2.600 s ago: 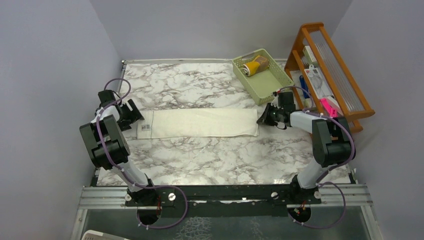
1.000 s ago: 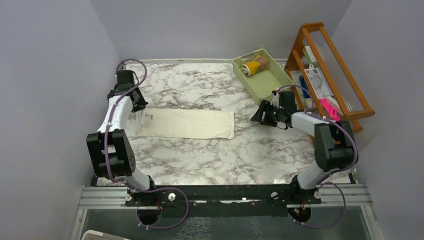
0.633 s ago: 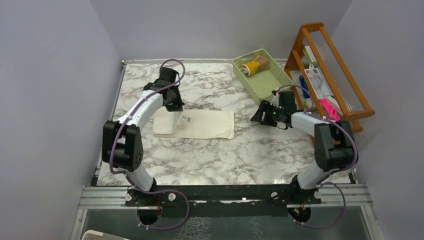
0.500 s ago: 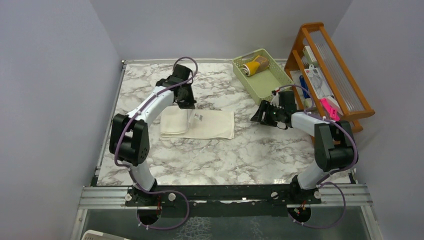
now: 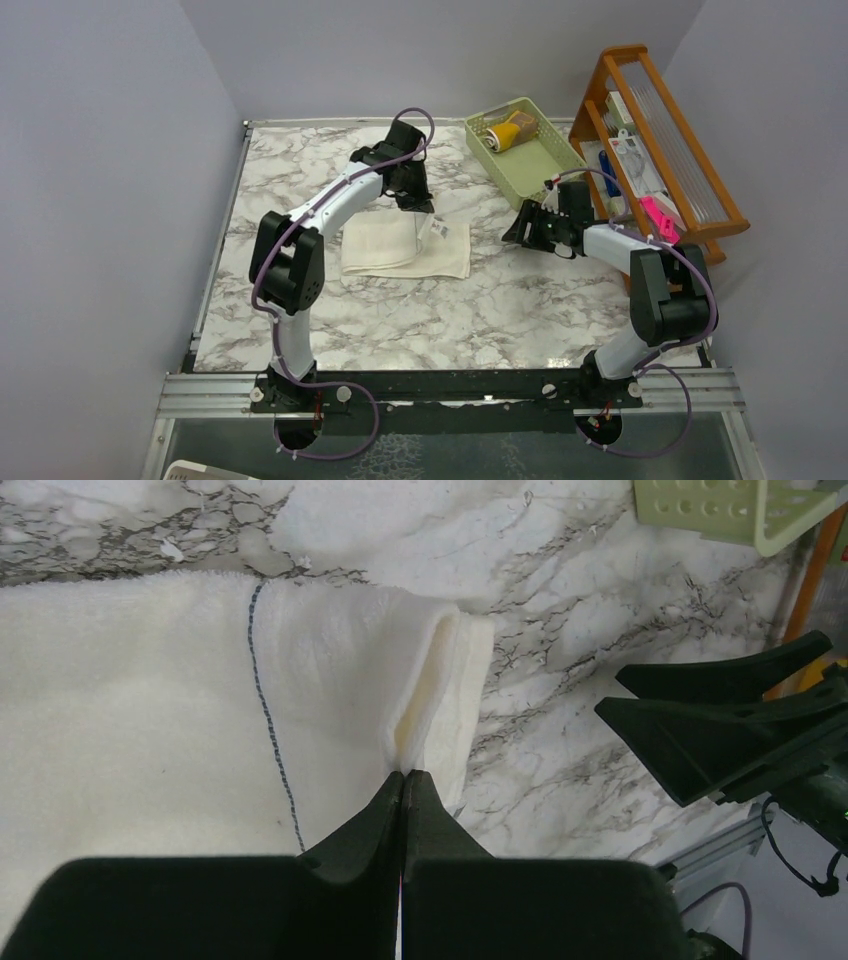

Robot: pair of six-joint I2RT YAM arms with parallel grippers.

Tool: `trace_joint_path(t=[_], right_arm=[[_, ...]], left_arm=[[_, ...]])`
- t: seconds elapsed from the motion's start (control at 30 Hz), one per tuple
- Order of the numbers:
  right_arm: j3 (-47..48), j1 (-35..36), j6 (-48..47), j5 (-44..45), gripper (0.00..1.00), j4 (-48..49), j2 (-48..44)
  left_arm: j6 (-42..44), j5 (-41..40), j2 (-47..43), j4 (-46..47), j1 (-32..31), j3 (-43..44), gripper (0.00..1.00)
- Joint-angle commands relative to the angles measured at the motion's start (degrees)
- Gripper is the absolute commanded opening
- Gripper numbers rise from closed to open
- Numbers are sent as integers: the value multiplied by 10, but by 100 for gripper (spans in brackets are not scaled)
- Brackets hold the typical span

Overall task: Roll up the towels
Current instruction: Fold the towel at the center of the board.

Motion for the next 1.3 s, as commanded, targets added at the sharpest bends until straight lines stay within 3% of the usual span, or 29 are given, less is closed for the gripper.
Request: trace_joint_path(t=[0.0, 0.27, 0.6, 0.8, 1.27], right_arm=[[-8, -1, -7, 12, 63, 3, -12], [-10, -1, -6, 11, 63, 6, -8], [-14, -1, -6, 11, 63, 10, -10], [-20, -2, -9, 12, 63, 9, -13], [-26, -1, -11, 10, 63, 14, -9]], left_arm=[[-13, 37, 4, -26, -14, 29, 0], [-3, 76, 31, -55, -47, 33, 0], [-4, 59, 75, -57, -69, 70, 0], [-32, 6, 82, -23, -69, 77, 0], [-86, -2, 83, 77, -77, -6, 0]])
